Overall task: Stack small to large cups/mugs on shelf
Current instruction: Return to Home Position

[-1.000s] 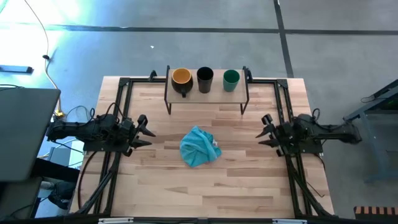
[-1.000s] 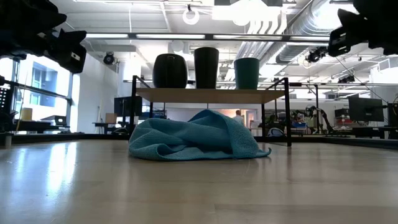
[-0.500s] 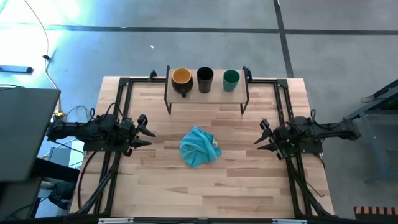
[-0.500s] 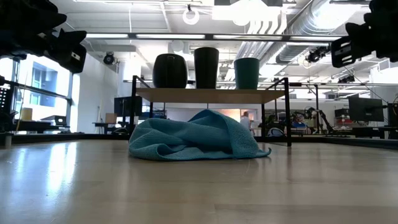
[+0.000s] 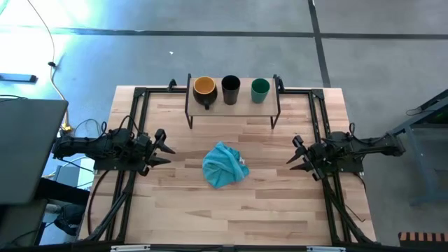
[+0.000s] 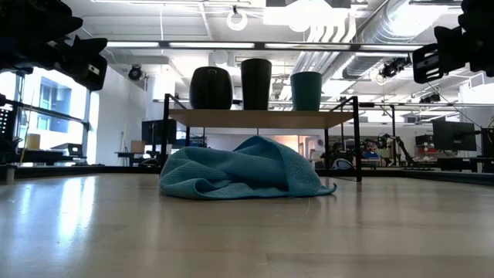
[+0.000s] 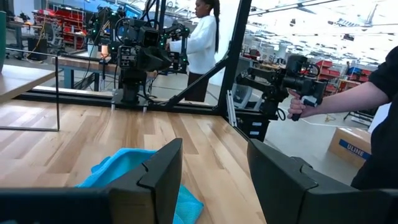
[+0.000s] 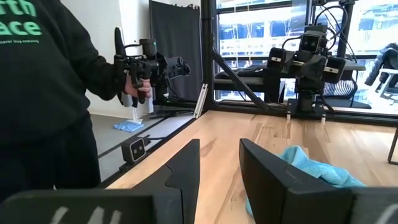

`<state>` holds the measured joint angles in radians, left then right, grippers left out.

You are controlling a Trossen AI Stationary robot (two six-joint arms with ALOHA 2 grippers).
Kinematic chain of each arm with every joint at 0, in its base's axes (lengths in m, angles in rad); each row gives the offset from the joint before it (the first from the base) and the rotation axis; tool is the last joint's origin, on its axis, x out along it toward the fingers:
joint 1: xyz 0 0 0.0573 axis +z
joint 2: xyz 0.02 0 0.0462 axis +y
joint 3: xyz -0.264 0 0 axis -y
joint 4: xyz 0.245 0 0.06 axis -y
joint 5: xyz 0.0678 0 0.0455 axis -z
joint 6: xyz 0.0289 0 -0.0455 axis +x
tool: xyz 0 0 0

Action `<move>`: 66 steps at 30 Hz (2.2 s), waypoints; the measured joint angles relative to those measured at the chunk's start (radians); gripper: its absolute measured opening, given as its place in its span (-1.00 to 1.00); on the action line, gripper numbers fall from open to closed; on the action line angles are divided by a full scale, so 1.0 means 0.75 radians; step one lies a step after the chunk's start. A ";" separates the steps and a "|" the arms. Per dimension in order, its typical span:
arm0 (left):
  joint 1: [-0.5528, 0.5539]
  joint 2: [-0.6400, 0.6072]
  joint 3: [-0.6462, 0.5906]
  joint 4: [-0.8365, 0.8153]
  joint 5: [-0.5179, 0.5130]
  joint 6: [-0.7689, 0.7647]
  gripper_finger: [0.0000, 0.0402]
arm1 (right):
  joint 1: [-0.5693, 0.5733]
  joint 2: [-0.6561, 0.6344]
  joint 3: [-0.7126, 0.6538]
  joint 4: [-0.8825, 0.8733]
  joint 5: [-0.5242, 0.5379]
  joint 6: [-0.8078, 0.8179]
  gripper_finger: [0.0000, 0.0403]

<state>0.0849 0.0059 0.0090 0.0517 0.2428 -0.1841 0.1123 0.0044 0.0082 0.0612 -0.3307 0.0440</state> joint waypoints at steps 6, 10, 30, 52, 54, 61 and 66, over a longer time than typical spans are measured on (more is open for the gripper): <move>0.000 0.000 0.000 0.000 0.000 -0.001 -0.15 | 0.000 0.000 0.000 0.003 0.000 -0.030 -0.49; 0.000 0.000 0.000 0.000 0.000 -0.005 -0.15 | 0.000 0.000 0.000 0.002 0.000 -0.035 -0.49; 0.000 0.000 0.000 0.000 0.000 -0.033 -0.15 | -0.001 0.001 0.000 -0.060 0.462 -0.104 -0.49; 0.000 0.000 0.000 0.000 0.000 -0.041 -0.15 | -0.001 0.001 0.000 -0.059 0.466 -0.063 -0.49; 0.000 0.000 0.000 0.000 0.000 -0.041 -0.15 | -0.001 0.001 0.000 -0.059 0.466 -0.059 -0.49; 0.000 0.000 0.000 0.000 0.000 -0.041 -0.15 | -0.001 0.001 0.000 -0.059 0.466 -0.059 -0.49; 0.000 0.000 0.000 0.000 0.000 -0.041 -0.15 | -0.001 0.001 0.000 -0.059 0.466 -0.059 -0.49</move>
<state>0.0849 0.0059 0.0090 0.0517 0.2427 -0.2146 0.1120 0.0051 0.0082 0.0173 0.0189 -0.0002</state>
